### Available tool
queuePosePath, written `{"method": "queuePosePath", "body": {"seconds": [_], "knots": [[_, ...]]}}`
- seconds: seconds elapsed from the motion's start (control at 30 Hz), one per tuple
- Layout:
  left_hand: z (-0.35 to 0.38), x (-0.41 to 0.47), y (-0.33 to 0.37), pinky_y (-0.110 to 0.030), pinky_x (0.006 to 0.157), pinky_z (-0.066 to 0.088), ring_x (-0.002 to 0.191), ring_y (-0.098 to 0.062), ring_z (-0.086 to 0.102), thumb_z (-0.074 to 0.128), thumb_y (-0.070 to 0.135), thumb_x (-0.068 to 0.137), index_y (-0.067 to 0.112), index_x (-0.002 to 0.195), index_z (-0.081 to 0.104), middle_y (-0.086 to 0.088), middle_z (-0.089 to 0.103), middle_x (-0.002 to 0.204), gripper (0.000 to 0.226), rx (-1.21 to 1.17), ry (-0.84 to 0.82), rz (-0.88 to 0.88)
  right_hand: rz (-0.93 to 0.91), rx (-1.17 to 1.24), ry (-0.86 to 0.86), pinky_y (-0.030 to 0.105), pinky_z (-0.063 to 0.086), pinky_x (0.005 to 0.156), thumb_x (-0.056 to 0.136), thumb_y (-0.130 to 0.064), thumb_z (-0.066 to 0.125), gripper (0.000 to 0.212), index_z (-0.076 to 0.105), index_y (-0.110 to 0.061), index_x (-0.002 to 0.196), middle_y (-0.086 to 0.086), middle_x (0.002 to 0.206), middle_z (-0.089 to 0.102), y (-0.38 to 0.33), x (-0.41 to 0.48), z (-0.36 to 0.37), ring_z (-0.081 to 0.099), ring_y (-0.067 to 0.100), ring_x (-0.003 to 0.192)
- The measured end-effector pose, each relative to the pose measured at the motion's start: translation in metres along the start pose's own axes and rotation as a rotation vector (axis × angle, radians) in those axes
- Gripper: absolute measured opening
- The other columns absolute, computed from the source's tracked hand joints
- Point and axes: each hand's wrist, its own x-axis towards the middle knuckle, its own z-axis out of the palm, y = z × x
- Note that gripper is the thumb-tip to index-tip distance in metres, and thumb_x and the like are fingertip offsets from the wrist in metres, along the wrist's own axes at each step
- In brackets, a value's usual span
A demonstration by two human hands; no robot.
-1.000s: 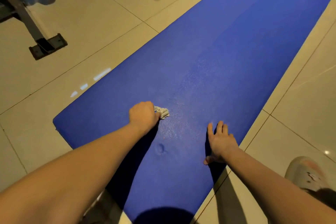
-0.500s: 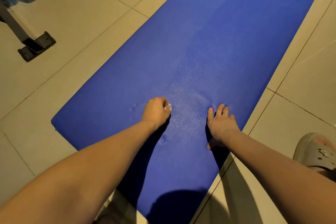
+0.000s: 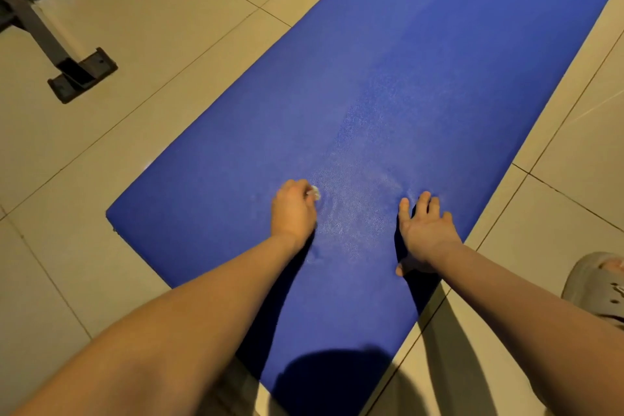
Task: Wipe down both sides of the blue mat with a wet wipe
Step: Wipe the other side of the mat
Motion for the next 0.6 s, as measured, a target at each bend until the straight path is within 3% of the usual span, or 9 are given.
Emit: {"method": "queuePosePath", "body": {"seconds": [0.13,0.2,0.23,0.3,0.43,0.5,0.6], "knots": [[0.02,-0.042,0.011,-0.037,0.076,0.049,0.088,-0.026,0.058,0.056,0.012,0.096,0.013,0.094,0.068,-0.005,0.061,0.096,0.013,0.15,-0.313,0.434,-0.008,0.009,0.005,0.061,0.024,0.115,0.065,-0.072,0.079,0.147,-0.014,-0.002,0.156,0.038,0.157,-0.009,0.002,-0.001,0.001,-0.001,0.056,0.148],[0.006,-0.03,-0.005,-0.04,0.074,0.05,0.09,-0.029,0.057,0.057,0.013,0.095,0.012,0.099,0.067,-0.007,0.058,0.096,0.01,0.251,-0.369,0.611,-0.007,0.015,0.004,0.061,0.024,0.116,0.065,-0.071,0.079,0.147,-0.014,-0.002,0.156,0.038,0.158,-0.009,0.002,-0.001,0.001,-0.001,0.055,0.148],[-0.004,-0.019,-0.015,-0.042,0.074,0.051,0.091,-0.029,0.057,0.058,0.013,0.093,0.013,0.099,0.066,-0.006,0.058,0.096,0.01,0.295,-0.355,0.62,-0.004,0.018,0.002,0.061,0.023,0.116,0.065,-0.071,0.08,0.147,-0.014,-0.002,0.156,0.038,0.158,-0.009,0.002,-0.001,0.001,-0.001,0.056,0.148],[-0.027,0.003,-0.038,-0.042,0.075,0.052,0.089,-0.031,0.059,0.059,0.01,0.091,0.014,0.097,0.068,-0.006,0.059,0.095,0.012,0.323,-0.225,0.502,-0.002,0.022,-0.002,0.062,0.023,0.116,0.064,-0.07,0.081,0.148,-0.013,-0.003,0.156,0.038,0.158,-0.009,0.001,-0.002,0.001,-0.001,0.056,0.148],[-0.04,0.013,-0.046,-0.042,0.078,0.05,0.087,-0.032,0.061,0.054,0.006,0.095,0.01,0.089,0.065,-0.009,0.062,0.097,0.012,0.197,0.073,0.06,0.002,0.029,-0.01,0.062,0.022,0.117,0.064,-0.07,0.081,0.148,-0.013,-0.003,0.156,0.038,0.158,-0.009,0.0,-0.001,0.0,-0.002,0.055,0.148],[-0.022,-0.005,-0.024,-0.041,0.079,0.049,0.088,-0.031,0.06,0.054,0.004,0.093,0.009,0.088,0.064,-0.01,0.064,0.098,0.013,0.129,0.086,-0.002,0.005,0.03,-0.009,0.063,0.022,0.117,0.063,-0.069,0.082,0.148,-0.013,-0.004,0.156,0.037,0.158,-0.009,-0.001,-0.001,-0.001,-0.001,0.055,0.148],[0.013,-0.042,0.005,-0.038,0.077,0.048,0.088,-0.029,0.061,0.057,0.004,0.092,0.01,0.09,0.068,-0.01,0.065,0.097,0.013,0.061,-0.005,0.074,0.007,0.029,0.004,0.062,0.022,0.117,0.062,-0.071,0.082,0.148,-0.012,-0.005,0.156,0.036,0.158,-0.008,0.0,0.0,0.001,0.0,0.054,0.148]]}}
